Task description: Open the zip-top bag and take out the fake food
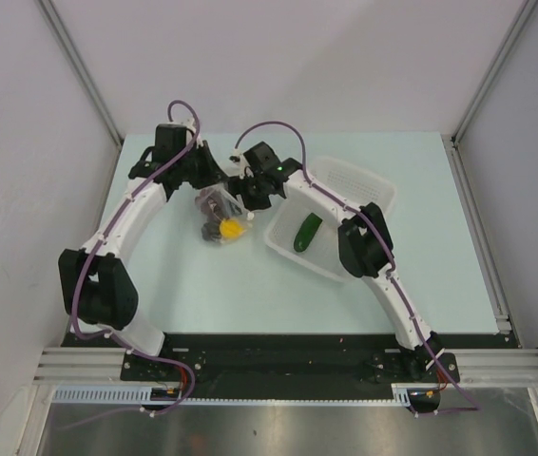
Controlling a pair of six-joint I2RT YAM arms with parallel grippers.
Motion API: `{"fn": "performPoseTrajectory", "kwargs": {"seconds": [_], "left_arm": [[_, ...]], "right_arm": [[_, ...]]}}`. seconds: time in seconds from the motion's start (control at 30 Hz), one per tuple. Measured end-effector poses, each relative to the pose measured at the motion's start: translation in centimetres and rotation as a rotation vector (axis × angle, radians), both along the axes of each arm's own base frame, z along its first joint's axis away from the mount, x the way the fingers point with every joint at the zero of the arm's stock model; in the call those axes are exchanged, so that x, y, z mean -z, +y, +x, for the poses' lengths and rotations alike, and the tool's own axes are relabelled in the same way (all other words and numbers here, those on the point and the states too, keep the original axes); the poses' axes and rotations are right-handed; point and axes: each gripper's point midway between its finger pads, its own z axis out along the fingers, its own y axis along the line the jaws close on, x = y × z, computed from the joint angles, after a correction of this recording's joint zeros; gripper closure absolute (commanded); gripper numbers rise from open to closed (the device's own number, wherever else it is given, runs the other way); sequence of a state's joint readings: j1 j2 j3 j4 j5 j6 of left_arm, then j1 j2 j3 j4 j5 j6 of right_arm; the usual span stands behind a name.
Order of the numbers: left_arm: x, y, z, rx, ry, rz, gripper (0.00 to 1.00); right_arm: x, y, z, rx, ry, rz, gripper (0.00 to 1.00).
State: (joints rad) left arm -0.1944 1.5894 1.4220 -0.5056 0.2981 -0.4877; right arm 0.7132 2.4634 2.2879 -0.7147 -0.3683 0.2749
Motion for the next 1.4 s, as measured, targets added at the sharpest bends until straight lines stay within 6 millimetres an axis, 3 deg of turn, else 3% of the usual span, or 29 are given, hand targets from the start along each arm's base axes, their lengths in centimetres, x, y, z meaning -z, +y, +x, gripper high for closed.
{"fn": "performPoseTrajectory", "kwargs": {"seconds": [0.1, 0.47, 0.6, 0.73, 1.1, 1.17, 1.27, 1.3, 1.4], "left_arm": [[-0.3, -0.4, 0.0, 0.014, 0.001, -0.018, 1.0], [-0.4, -1.7, -0.7, 0.057, 0.02, -0.055, 1.0], [0.0, -1.8, -0.7, 0.057, 0.017, -0.065, 1.0], [0.2, -2.0, -0.6, 0.058, 0.017, -0.078, 1.0], [0.6, -2.0, -0.8, 0.054, 0.03, -0.08, 1.0], [0.6, -2.0, -0.8, 0.054, 0.03, -0.08, 1.0], [0.6, -2.0, -0.8, 0.055, 0.03, -0.08, 1.0], [0.6, -2.0, -0.8, 0.054, 0.029, -0.079, 1.0], [0.7, -2.0, -0.7, 0.051, 0.028, -0.076, 1.0]], "right_arm": [[0.0, 0.3, -0.4, -0.025, 0.021, 0.031, 0.26], [0.6, 1.2, -2.0, -0.109, 0.077, 0.128, 0.23], [0.7, 1.4, -1.8, -0.102, 0.072, 0.139, 0.37], [1.3, 2.0, -1.4, -0.081, 0.085, 0.161, 0.41], [2.6, 2.8, -2.1, -0.098, 0.126, 0.217, 0.38], [2.5, 2.9, -2.1, -0.1, 0.129, 0.225, 0.42], [2.3, 3.0, -2.1, -0.1, 0.132, 0.232, 0.6], [2.2, 3.0, -2.2, -0.097, 0.145, 0.238, 0.72], [2.0, 2.9, -1.9, -0.085, 0.157, 0.253, 0.82]]}}
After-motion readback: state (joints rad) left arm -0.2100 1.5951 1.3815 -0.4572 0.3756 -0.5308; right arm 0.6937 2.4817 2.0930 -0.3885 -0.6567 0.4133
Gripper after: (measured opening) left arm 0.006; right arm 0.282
